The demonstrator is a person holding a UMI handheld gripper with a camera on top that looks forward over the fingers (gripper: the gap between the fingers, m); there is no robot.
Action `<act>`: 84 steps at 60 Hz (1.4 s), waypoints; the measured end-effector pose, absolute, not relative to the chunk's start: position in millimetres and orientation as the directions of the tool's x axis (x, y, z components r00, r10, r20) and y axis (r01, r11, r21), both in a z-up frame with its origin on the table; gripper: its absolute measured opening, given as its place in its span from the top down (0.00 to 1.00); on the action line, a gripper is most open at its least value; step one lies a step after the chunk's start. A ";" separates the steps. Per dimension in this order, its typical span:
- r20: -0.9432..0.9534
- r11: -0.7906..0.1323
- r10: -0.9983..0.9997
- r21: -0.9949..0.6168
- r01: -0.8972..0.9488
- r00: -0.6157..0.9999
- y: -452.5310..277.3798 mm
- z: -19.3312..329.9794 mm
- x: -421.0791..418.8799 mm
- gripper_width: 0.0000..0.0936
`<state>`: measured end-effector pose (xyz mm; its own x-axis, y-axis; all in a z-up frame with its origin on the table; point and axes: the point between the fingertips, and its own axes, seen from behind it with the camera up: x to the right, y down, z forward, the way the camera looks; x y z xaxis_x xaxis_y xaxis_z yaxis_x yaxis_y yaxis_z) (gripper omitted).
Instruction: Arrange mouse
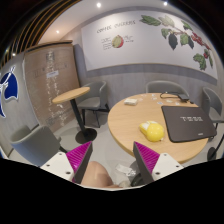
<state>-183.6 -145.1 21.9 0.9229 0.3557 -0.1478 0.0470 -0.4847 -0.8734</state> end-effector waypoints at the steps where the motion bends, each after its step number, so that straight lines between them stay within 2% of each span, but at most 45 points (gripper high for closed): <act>1: -0.135 -0.485 0.345 -0.873 0.053 0.929 -143.1 20.3 -177.6 0.10; 16: 0.051 -0.474 0.168 -0.871 0.126 0.984 -81.4 5.4 -64.9 0.10; 32: 0.074 -0.514 0.214 -0.839 0.177 0.974 -29.1 -9.4 -54.3 0.12; 38: 0.071 -0.527 0.225 -0.830 0.183 0.972 -10.1 -11.5 -60.3 0.21; 42: 0.045 -0.546 0.232 -0.821 0.168 0.972 -0.7 -15.7 -66.0 0.33; 44: 0.022 -0.553 0.241 -0.819 0.156 0.970 2.9 -16.2 -72.1 0.43; 55: -0.016 -0.531 0.260 -0.838 0.129 0.966 11.5 -12.7 -78.1 0.58; 59: -0.046 -0.498 0.288 -0.860 0.109 0.956 8.8 2.3 -83.2 0.59; 64: -0.080 -0.421 0.292 -0.905 0.053 0.953 8.4 55.4 -72.6 0.59; 69: -0.018 -0.306 0.224 -0.951 0.053 0.974 16.4 115.4 -27.4 0.59; 73: 0.054 -0.256 0.119 -0.963 0.083 0.991 22.0 130.7 29.3 0.59; 77: 0.056 -0.312 0.062 -0.947 0.072 0.997 30.3 108.3 67.8 0.60; 84: 0.011 -0.488 -0.004 -0.873 0.008 1.000 38.4 34.1 116.7 0.60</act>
<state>116.7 38.4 34.1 0.9999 -0.0043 0.0113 0.0077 -0.4879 -0.8728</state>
